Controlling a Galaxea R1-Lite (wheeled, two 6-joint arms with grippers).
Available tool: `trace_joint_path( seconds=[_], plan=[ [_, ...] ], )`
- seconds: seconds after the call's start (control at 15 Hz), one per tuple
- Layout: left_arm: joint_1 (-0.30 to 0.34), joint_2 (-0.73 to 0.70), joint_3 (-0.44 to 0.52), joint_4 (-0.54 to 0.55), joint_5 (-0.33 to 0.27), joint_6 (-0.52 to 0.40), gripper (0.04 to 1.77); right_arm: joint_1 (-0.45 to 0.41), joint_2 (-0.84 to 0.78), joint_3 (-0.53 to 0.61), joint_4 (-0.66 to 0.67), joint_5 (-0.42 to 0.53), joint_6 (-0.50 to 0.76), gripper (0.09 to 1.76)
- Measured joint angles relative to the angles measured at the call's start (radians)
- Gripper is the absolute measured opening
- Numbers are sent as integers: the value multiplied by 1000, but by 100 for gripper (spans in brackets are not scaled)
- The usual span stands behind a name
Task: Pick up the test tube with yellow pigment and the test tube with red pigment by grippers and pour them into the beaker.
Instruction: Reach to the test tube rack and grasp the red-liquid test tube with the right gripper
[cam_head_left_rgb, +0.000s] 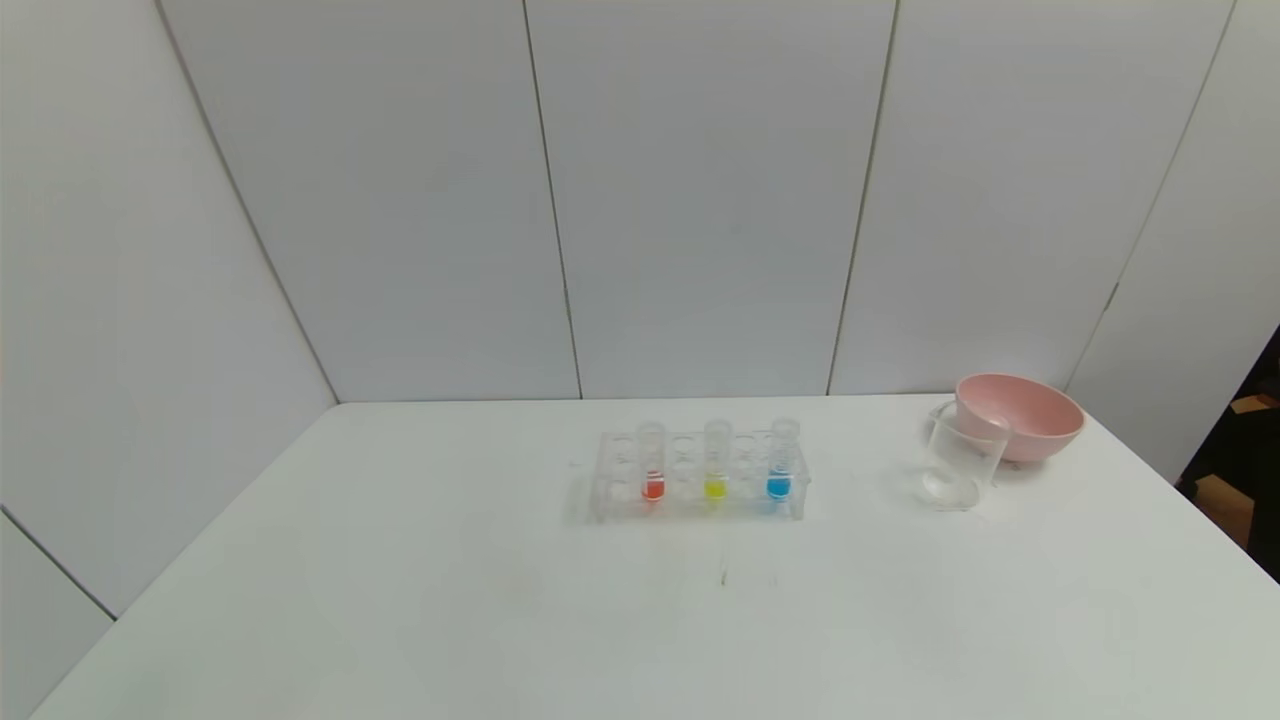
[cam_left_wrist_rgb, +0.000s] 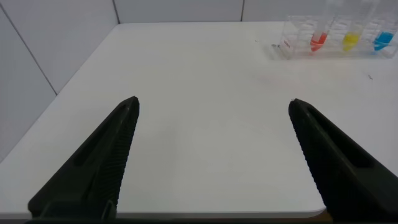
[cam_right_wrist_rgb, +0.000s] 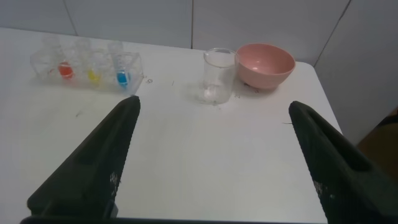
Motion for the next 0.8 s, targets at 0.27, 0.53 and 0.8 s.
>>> trace_joint_path(
  seconds=[0.27, 0.53, 0.8],
  plan=[
    [0, 0, 0, 0, 0, 0, 172, 113, 146, -5, -121, -41, -11, 171],
    [0, 0, 0, 0, 0, 0, 172, 304, 312, -21, -215, -255, -7, 171],
    [0, 0, 0, 0, 0, 0, 172, 574, 454, -91, -218, -494, 35, 171]
  ],
)
